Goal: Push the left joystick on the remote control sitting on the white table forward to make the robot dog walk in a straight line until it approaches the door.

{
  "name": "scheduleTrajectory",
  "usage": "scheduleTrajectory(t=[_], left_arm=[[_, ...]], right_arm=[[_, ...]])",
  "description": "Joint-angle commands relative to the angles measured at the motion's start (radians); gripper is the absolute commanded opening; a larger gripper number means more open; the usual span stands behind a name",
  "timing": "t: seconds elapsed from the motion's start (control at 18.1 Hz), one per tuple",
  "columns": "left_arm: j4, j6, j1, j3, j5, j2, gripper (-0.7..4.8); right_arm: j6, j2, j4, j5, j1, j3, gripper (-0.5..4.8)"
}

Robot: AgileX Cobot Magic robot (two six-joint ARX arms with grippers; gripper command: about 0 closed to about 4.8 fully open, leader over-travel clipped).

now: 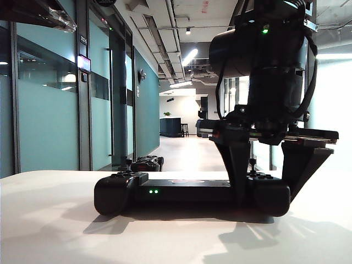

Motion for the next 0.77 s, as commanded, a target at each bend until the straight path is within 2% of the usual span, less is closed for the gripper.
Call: scheduleTrajectory(t=[0.06, 0.17, 0.33, 0.39, 0.77], left_arm=[[0.006, 0.000, 0.000, 0.008, 0.012, 0.000, -0.05], [0.006, 0.013, 0.000, 0.008, 0.096, 0.027, -0.05], [0.006, 0.059, -0.001, 0.007, 0.225, 0.113, -0.05], [0.006, 0.145, -0.001, 0.007, 0.247, 0.177, -0.06], [0.014, 0.322, -0.001, -0.020, 0.369, 0.395, -0.06]], right_arm=[[0.029, -0.004, -0.004, -0.001, 0.001, 0.003, 0.77], [0.098, -0.004, -0.004, 0.000, 0.001, 0.003, 0.74], [0.136, -0.004, -0.004, -0.001, 0.002, 0.003, 0.74], [0.137, -0.004, -0.005, -0.001, 0.002, 0.003, 0.75], [0.163, -0.004, -0.005, 0.002, 0.002, 0.003, 0.75]])
